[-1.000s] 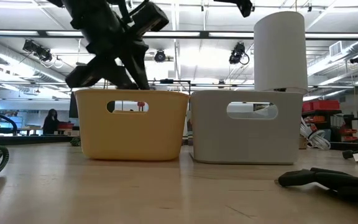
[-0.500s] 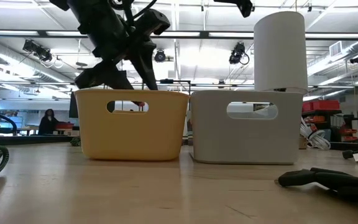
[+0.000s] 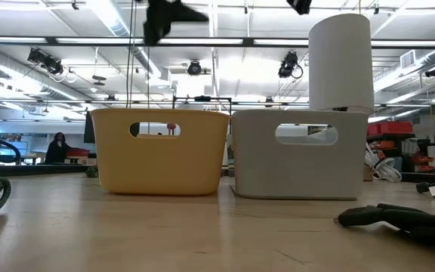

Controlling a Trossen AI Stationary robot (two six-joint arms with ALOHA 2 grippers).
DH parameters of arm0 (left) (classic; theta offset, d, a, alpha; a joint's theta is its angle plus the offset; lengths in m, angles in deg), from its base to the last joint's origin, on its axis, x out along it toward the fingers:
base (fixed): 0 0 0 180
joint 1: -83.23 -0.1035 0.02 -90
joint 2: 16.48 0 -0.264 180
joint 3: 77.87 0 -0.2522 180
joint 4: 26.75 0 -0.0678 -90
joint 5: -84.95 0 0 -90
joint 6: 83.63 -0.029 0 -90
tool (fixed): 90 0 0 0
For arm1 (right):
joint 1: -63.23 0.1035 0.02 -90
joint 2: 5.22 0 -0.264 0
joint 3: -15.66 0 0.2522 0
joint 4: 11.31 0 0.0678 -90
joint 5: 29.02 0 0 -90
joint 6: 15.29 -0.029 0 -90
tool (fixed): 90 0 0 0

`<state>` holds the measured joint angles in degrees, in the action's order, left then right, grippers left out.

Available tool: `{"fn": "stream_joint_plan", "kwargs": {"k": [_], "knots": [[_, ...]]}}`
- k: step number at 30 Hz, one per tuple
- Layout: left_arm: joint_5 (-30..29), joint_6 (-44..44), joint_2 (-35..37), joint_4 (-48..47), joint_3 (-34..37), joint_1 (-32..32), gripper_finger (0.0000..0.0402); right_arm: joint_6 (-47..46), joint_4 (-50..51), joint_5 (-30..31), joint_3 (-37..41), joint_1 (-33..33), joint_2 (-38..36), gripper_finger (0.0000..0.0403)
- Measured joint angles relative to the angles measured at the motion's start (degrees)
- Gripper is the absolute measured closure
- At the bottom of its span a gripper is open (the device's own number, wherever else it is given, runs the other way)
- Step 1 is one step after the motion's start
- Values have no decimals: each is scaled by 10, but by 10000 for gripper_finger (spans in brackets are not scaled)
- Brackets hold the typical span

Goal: Pick & Place USB Port
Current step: Put the black charger cable into the yellow bin

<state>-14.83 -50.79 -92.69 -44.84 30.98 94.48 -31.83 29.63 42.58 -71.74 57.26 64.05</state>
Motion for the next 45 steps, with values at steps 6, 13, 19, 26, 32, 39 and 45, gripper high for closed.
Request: {"fn": "stream_joint_plan", "kwargs": {"k": [6, 13, 19, 26, 32, 39, 45], "knots": [[1, -79, 69, -7, 0, 2, 225, -119, 38, 67, 0, 84, 0, 282], [24, -102, 121, -29, 0, 2, 225, -332, 166, 176, 0, 213, 27, 282], [60, -111, 134, -59, 0, 2, 225, -510, 284, 188, 0, 297, 97, 282], [83, -128, 137, -94, 0, 2, 225, -599, 348, 152, 0, 331, 186, 282], [82, -125, 136, -97, 0, 2, 225, -589, 399, 111, 0, 339, 246, 271], [76, -109, 136, -93, 0, 2, 225, -565, 487, 151, 1, 345, 269, 238], [75, -99, 136, -86, 0, 2, 225, -549, 432, 152, 51, 347, 268, 221]]}}
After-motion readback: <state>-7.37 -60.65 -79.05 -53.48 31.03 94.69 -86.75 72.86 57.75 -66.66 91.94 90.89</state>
